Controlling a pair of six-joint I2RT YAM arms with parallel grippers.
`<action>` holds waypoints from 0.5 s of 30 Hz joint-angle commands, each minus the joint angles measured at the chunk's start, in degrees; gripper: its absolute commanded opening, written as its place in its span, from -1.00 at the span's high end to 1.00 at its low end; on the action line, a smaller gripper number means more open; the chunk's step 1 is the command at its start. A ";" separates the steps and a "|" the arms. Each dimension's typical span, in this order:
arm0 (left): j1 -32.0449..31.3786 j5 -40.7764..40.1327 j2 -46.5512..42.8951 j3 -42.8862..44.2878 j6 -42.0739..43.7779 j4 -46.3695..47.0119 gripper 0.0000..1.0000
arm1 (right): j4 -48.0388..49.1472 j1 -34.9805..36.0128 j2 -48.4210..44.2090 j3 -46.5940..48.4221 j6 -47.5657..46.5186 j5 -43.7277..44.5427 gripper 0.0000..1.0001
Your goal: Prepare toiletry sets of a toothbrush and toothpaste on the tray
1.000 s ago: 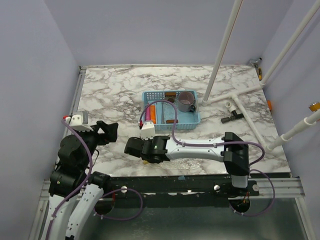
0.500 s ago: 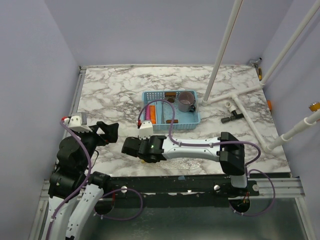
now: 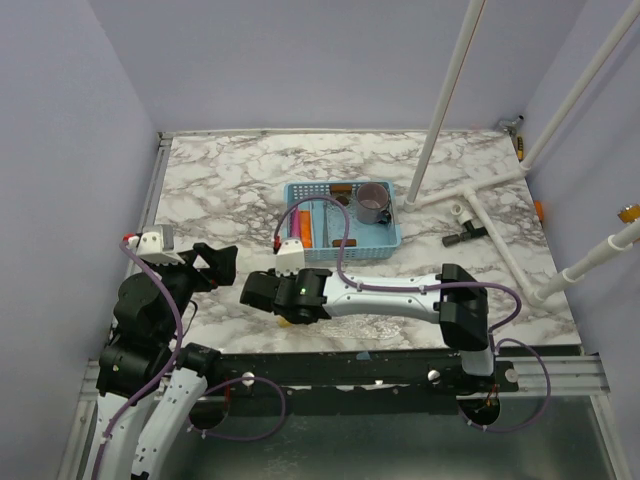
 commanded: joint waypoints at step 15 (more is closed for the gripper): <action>-0.49 -0.88 0.32 -0.76 0.02 -1.02 -0.97 | -4.62 -1.37 -14.61 -5.67 -5.93 12.05 0.09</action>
